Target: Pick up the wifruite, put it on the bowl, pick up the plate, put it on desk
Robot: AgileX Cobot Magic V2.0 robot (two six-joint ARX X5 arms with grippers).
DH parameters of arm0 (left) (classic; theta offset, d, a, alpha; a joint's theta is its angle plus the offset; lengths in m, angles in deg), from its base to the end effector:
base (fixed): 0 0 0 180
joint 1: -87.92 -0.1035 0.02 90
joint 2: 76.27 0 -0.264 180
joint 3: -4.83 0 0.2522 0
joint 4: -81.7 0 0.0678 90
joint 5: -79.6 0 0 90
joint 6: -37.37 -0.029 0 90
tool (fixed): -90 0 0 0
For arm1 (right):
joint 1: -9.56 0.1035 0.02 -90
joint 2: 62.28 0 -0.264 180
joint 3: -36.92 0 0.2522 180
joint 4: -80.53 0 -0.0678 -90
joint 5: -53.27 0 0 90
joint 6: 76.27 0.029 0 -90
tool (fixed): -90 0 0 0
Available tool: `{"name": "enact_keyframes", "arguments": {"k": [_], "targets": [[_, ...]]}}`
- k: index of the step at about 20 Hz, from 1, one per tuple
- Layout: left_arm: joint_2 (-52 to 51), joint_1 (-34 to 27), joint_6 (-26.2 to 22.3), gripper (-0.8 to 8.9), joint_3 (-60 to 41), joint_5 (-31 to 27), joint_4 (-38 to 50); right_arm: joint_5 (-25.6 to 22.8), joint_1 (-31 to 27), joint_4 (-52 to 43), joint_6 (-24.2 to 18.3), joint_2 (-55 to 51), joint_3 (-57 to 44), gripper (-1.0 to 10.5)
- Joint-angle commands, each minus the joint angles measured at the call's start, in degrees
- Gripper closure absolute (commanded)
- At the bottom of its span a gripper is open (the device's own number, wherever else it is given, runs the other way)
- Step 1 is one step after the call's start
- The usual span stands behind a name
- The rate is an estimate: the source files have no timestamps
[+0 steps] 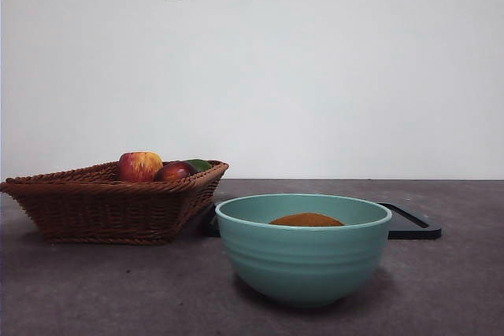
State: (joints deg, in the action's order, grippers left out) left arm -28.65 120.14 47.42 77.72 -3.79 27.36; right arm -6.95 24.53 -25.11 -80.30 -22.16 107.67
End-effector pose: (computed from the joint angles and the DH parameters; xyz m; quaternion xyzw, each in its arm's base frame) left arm 0.1290 -0.0852 0.3592 -0.0246 0.2720 -0.2991 0.9143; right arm 0.0951 0.0403 0.3378 0.0178 0.3567 0.3661 0.8593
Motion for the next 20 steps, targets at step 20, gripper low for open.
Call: {"name": "enact_keyframes", "arguments": {"k": [20], "targets": [[-7.30,0.42,-0.52,5.02,-11.34,19.52,-4.81,-0.02,0.52,0.22,5.14,3.67,0.46,5.0]]}}
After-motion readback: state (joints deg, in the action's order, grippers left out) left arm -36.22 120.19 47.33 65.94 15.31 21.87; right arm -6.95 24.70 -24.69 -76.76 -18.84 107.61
